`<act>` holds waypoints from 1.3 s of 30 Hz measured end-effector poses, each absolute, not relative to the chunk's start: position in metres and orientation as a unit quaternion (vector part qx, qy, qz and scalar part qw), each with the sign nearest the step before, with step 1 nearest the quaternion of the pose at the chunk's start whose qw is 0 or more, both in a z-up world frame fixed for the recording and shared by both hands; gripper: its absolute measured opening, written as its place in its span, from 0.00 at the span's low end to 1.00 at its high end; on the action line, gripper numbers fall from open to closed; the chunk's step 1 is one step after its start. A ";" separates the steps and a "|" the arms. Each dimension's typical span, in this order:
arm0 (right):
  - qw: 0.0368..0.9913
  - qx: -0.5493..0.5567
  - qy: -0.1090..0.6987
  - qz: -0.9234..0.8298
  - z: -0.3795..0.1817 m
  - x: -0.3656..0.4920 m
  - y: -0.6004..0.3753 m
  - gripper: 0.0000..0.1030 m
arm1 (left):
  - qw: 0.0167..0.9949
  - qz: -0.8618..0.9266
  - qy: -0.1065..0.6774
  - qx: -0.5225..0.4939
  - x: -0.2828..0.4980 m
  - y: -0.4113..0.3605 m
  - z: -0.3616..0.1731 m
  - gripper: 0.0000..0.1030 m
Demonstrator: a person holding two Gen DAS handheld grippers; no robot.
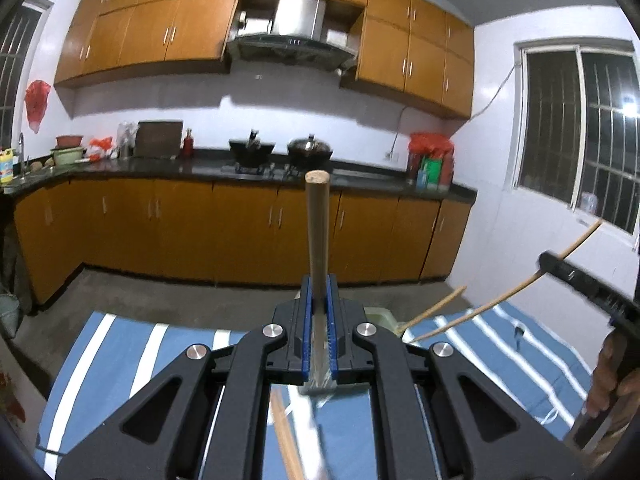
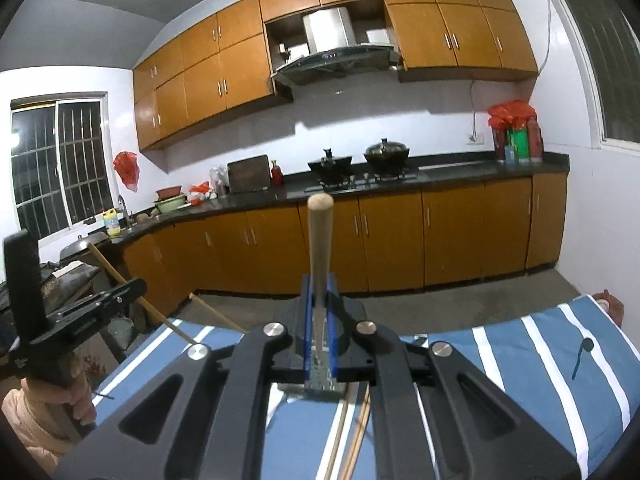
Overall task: Organize utensils
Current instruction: 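Lift both chopsticks upright and carry them over the green holder, then open both tools to release the chopsticks into the holder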
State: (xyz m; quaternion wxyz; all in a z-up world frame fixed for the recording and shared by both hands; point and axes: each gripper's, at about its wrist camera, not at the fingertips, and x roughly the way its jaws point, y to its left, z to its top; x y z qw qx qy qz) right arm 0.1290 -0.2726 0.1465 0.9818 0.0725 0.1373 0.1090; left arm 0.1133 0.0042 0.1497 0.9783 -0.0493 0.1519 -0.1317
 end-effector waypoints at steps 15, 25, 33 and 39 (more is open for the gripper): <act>0.983 0.069 0.144 0.088 0.135 0.204 -0.245 0.08 | 0.985 -0.104 0.122 -0.065 0.170 -0.030 0.136 0.07; 0.977 0.075 0.178 0.089 0.106 0.221 -0.241 0.14 | 0.980 -0.115 0.151 -0.065 0.179 -0.030 0.120 0.31; 0.982 0.078 0.151 0.084 0.120 0.200 -0.252 0.18 | 0.981 -0.115 0.136 -0.081 0.172 -0.023 0.130 0.35; 0.985 0.082 0.147 0.048 0.111 0.170 -0.277 0.20 | 0.982 -0.102 0.116 -0.106 0.143 0.001 0.138 0.40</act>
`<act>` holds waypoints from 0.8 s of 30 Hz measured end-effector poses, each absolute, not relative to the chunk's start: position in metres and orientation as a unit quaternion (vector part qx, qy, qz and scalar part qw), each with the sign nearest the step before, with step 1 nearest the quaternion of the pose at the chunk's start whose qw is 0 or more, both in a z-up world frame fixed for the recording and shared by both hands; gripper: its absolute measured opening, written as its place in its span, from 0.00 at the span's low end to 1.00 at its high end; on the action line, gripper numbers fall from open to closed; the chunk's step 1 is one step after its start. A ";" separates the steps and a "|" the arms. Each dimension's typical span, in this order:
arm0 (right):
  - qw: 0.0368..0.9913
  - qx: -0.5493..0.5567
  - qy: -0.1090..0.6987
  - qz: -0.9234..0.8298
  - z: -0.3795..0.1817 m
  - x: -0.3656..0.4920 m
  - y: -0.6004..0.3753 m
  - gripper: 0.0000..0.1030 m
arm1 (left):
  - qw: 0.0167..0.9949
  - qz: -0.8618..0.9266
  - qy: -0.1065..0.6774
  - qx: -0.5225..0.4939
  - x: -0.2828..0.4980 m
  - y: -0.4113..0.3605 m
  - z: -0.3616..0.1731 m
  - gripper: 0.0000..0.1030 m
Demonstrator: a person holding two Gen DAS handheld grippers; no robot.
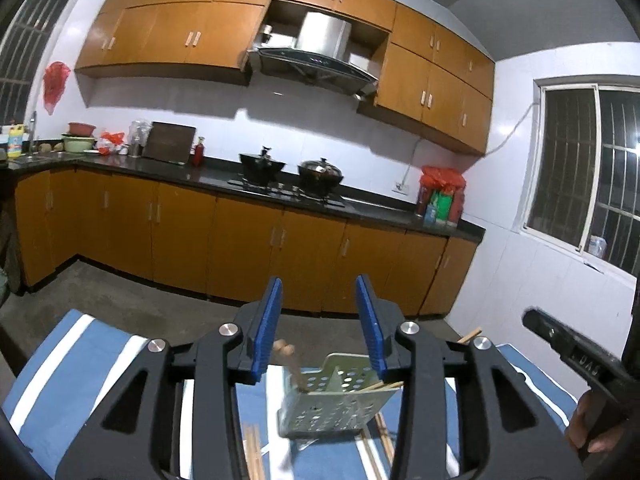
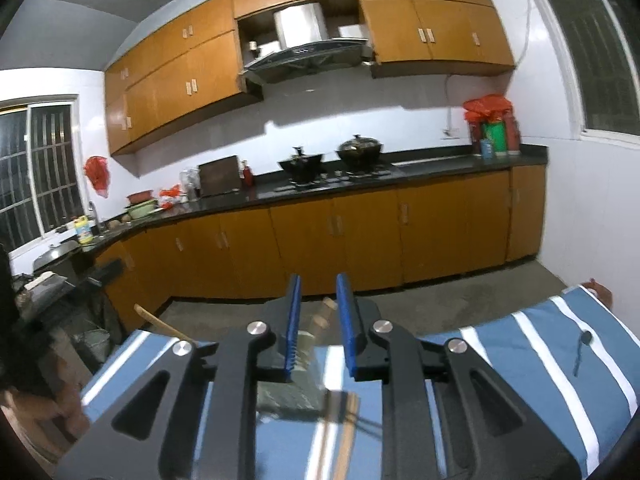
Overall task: Organize utensils
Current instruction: 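Open both tools to release the chopsticks into the holder, then grasp a third wooden chopstick with the right tool while the left tool grasps one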
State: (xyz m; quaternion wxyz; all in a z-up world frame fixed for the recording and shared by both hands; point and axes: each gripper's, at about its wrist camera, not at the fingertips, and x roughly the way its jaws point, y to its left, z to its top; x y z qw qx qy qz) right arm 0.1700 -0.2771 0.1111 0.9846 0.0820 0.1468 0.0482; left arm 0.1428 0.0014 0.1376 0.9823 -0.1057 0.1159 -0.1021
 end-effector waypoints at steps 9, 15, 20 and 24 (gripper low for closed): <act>0.949 0.074 0.305 0.017 -0.007 0.171 -0.294 0.20 | 0.973 -0.013 0.222 -0.065 0.128 0.040 0.057 0.42; 0.914 0.078 0.396 0.046 -0.082 0.169 -0.271 0.19 | 0.944 -0.016 0.325 -0.057 0.129 0.040 -0.011 0.42; 0.902 0.085 0.419 0.060 -0.102 0.167 -0.262 0.17 | 0.927 -0.031 0.369 -0.055 0.124 0.034 -0.045 0.41; 0.898 0.079 0.427 0.066 -0.103 0.168 -0.257 0.16 | 0.921 -0.038 0.384 -0.054 0.123 0.027 -0.057 0.40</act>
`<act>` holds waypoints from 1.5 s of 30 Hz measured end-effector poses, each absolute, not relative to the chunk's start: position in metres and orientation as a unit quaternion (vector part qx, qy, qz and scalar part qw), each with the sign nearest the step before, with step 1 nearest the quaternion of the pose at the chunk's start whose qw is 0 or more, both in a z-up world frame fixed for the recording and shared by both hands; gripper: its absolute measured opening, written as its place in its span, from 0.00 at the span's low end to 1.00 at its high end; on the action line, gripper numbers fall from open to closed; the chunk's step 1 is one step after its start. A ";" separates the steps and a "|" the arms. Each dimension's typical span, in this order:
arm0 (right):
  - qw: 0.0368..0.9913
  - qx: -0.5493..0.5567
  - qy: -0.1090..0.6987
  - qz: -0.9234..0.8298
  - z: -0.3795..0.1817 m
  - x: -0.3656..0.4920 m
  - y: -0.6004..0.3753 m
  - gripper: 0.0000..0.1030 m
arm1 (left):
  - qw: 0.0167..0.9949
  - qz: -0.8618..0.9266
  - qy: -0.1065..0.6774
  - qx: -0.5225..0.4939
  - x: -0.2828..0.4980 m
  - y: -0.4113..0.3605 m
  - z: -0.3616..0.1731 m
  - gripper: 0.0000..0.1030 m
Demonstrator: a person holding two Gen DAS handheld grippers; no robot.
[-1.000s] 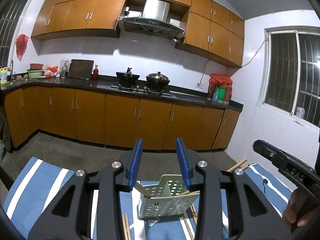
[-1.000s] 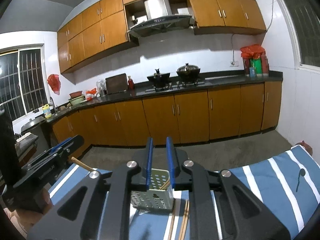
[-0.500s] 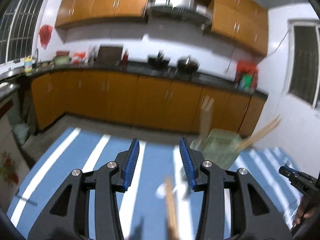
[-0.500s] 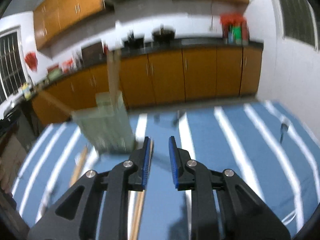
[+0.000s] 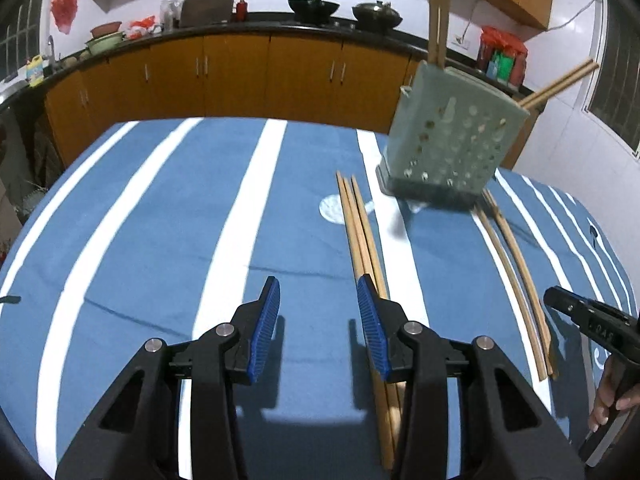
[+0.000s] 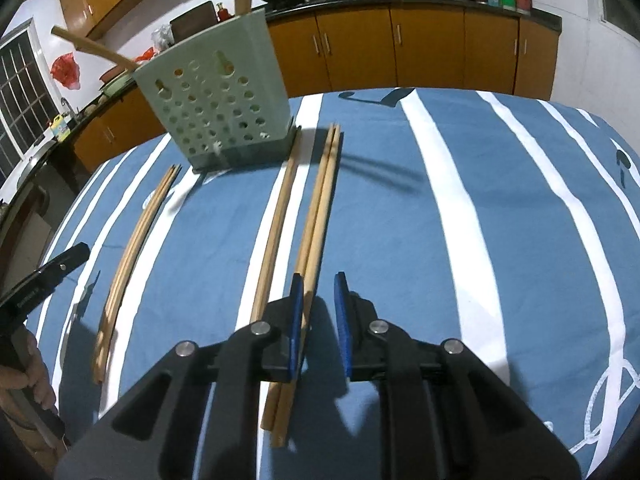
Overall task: Organize utensils
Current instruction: 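Grasp a third wooden chopstick with the right tool while the left tool grasps one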
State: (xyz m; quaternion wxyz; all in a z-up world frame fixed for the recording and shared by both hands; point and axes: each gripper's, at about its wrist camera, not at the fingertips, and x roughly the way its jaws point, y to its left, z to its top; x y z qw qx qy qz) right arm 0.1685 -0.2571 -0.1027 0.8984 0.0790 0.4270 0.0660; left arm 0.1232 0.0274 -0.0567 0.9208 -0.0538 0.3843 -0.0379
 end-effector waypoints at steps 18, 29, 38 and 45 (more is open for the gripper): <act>0.900 0.063 0.431 0.008 -0.109 0.173 -0.271 0.08 | 0.908 -0.069 0.409 -0.052 0.115 0.011 -0.071 0.30; 0.900 0.067 0.431 0.007 -0.110 0.171 -0.274 0.08 | 0.903 -0.078 0.421 -0.023 0.116 0.000 -0.078 0.21; 0.900 0.067 0.431 0.012 -0.110 0.170 -0.273 0.08 | 0.900 -0.077 0.429 -0.004 0.118 -0.009 -0.080 0.11; 0.899 0.068 0.431 0.013 -0.111 0.171 -0.271 0.09 | 0.900 -0.068 0.430 -0.004 0.121 -0.006 -0.080 0.10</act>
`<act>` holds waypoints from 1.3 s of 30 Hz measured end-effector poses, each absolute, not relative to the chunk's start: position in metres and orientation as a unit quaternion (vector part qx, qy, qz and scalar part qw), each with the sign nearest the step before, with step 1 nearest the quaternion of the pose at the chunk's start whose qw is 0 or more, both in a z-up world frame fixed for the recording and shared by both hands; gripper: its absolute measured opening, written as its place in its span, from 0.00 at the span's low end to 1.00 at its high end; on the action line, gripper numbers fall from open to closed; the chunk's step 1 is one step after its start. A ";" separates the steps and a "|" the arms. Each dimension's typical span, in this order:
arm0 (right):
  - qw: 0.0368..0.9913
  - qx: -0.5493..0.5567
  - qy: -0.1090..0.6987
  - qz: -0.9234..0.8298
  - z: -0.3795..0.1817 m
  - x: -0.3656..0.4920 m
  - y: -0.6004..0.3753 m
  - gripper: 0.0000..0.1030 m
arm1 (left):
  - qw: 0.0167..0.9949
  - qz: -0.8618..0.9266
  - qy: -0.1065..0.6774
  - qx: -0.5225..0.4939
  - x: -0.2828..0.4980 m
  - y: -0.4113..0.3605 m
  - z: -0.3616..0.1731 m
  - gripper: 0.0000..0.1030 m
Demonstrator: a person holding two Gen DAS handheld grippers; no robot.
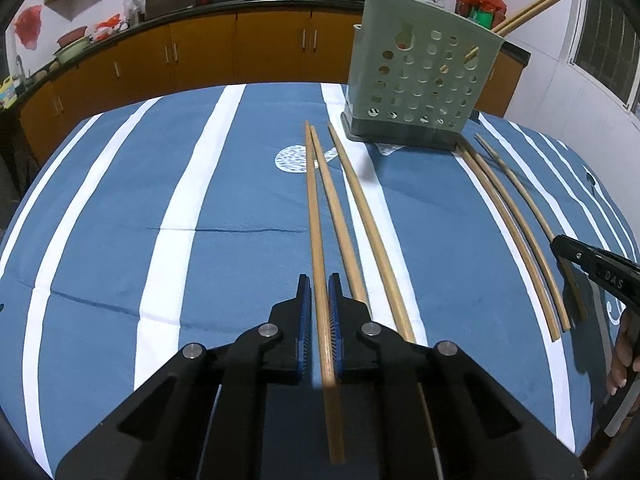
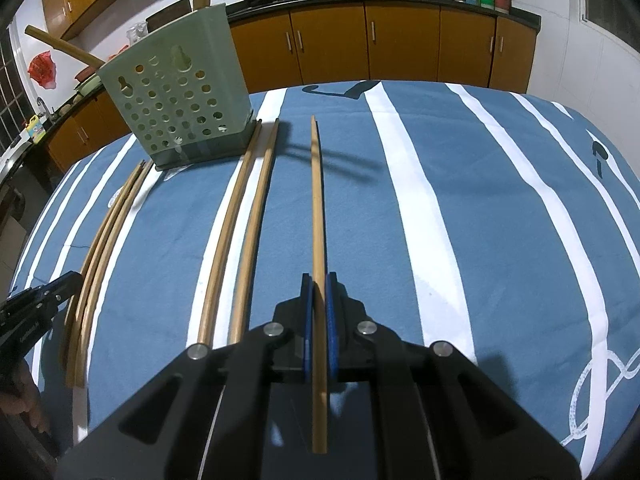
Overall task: Organize utensils
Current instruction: 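Grasp a third wooden chopstick with the right tool while the left tool grasps one, then lift both held chopsticks and carry them toward the green holder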
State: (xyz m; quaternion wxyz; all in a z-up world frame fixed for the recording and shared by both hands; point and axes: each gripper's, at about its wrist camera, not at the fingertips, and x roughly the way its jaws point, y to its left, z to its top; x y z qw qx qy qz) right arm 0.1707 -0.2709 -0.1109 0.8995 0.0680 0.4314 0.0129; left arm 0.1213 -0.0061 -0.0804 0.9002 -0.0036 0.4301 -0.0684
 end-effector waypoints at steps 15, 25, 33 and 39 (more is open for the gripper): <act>0.902 0.071 0.426 0.005 -0.110 0.174 -0.274 0.08 | 0.900 -0.052 0.433 -0.015 0.130 0.011 -0.079 0.08; 0.901 0.074 0.428 -0.002 -0.110 0.177 -0.281 0.08 | 0.899 -0.054 0.434 -0.029 0.134 0.025 -0.080 0.08; 0.901 0.072 0.428 -0.001 -0.111 0.176 -0.280 0.08 | 0.899 -0.061 0.432 -0.020 0.131 0.021 -0.080 0.08; 0.901 0.072 0.429 -0.001 -0.111 0.176 -0.281 0.09 | 0.899 -0.061 0.433 -0.015 0.130 0.021 -0.080 0.08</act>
